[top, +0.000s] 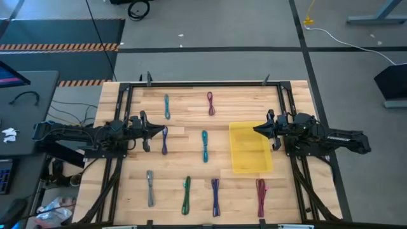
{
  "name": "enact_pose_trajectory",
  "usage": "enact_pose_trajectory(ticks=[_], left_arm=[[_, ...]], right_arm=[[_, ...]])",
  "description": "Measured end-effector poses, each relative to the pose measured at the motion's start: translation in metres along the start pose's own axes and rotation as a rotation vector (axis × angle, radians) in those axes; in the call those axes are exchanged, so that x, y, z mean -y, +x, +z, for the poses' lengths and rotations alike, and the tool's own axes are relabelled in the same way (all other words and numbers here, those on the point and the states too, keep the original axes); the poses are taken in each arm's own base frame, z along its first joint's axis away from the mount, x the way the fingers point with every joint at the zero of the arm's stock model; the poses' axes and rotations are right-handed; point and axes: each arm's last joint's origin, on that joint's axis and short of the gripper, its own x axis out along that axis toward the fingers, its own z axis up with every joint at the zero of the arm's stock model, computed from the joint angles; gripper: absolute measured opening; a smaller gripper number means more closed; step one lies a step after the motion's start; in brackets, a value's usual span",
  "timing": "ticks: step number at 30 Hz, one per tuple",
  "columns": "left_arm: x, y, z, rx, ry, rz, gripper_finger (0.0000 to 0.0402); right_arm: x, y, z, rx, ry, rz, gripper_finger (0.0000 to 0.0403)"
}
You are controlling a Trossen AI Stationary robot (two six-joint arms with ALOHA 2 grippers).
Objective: Pick and place USB-C Cables
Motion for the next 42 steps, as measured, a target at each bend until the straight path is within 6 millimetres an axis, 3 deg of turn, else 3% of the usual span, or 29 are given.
enact_pose_trajectory(ticks=[12, 28, 42], left_arm=[[0.0, 0.0, 0.0, 0.004, -0.009, -0.001, 0.002], [0.0, -0.001, 0.011, 0.116, -0.491, -0.015, 0.002], [0.0, -0.005, 0.03, 0.305, -0.564, -0.072, 0.002]], right_arm=[[0.0, 0.0, 0.0, 0.0, 0.0, 0.0, 0.003], [0.0, 0.0, 0.0, 0.0, 0.0, 0.0, 0.003], [0.0, 0.0, 0.001, 0.011, -0.002, 0.0, 0.003]])
